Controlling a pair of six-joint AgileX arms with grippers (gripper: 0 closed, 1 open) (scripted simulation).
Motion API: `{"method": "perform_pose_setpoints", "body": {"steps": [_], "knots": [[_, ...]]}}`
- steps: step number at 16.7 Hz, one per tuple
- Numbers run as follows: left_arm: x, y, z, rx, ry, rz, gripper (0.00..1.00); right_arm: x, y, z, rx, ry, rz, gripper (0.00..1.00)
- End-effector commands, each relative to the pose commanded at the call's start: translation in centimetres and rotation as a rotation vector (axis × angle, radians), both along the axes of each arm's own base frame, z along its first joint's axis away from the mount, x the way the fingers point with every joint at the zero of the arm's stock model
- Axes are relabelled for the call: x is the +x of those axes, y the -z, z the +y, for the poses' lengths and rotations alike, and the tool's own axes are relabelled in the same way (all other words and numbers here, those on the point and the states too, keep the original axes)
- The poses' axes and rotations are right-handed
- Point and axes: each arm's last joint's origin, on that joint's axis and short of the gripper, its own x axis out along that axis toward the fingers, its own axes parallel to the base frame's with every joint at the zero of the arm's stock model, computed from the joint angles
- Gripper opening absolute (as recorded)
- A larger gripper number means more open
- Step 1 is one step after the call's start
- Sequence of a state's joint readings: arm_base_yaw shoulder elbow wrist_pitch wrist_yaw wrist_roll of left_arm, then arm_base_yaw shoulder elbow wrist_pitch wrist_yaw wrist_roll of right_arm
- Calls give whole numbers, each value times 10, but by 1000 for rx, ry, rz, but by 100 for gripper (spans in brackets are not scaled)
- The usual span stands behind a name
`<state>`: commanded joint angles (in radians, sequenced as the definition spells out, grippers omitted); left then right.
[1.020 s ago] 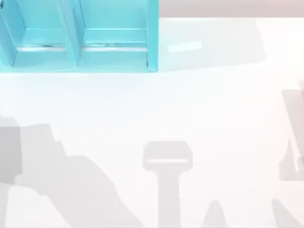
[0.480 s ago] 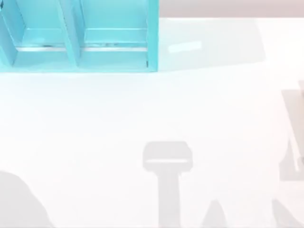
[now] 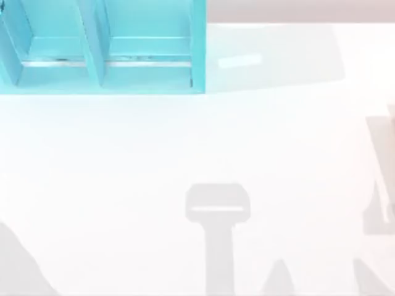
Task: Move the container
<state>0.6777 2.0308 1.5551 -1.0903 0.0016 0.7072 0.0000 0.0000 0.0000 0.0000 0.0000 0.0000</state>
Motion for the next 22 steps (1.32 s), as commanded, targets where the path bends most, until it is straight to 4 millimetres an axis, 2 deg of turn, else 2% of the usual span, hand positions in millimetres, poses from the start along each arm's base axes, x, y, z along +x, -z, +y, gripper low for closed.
{"method": "perform_pose_setpoints", "body": {"steps": [4,8,21,22], "knots": [[-2,33,0,-5,-2,4,0,0,0,0,0,0,0,100],[-2,34,0,-6,-2,5,0,0,0,0,0,0,0,100],[-2,34,0,-6,-2,5,98,0,0,0,0,0,0,100],[-2,34,0,-6,-2,5,100,0,0,0,0,0,0,100]]}}
